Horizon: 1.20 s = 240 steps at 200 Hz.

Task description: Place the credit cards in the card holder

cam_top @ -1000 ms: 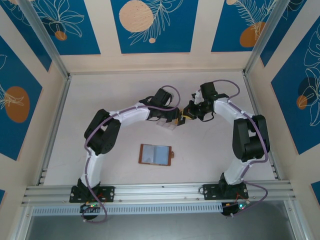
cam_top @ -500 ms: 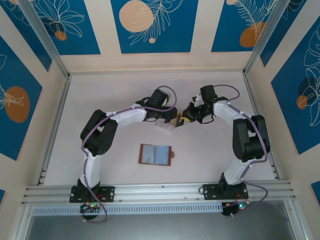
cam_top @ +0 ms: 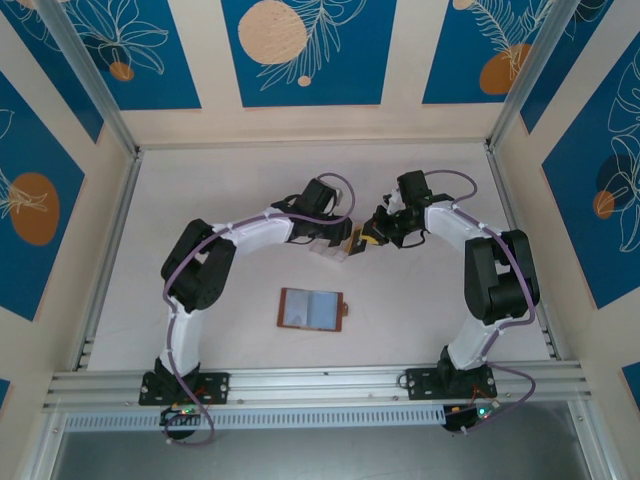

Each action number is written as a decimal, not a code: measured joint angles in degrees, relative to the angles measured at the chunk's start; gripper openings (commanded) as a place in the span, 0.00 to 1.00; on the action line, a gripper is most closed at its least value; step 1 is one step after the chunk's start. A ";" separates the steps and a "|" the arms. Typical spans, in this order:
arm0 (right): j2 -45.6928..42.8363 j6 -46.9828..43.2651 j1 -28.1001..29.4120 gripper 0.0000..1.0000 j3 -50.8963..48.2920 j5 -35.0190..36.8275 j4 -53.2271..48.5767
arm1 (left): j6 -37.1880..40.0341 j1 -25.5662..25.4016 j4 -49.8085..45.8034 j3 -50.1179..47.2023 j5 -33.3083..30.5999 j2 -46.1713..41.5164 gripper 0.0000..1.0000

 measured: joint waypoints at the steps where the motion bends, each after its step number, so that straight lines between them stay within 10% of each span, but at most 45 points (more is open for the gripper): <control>1: 0.00 0.02 0.00 0.00 0.00 0.00 0.00 | 0.00 0.00 0.00 0.00 0.00 0.00 0.59; 102: 0.02 0.20 -0.57 0.00 0.00 0.61 -0.83 | 5.07 -4.57 -3.41 2.73 -3.80 1.20 0.59; 166: 0.07 0.24 -0.94 0.00 -0.83 1.64 -0.44 | 6.88 -6.23 -6.43 5.84 -8.68 3.41 0.41; 240: -1.36 0.42 -0.92 0.19 -0.98 2.91 -1.62 | 8.00 -8.07 -6.91 7.43 -13.64 4.50 0.36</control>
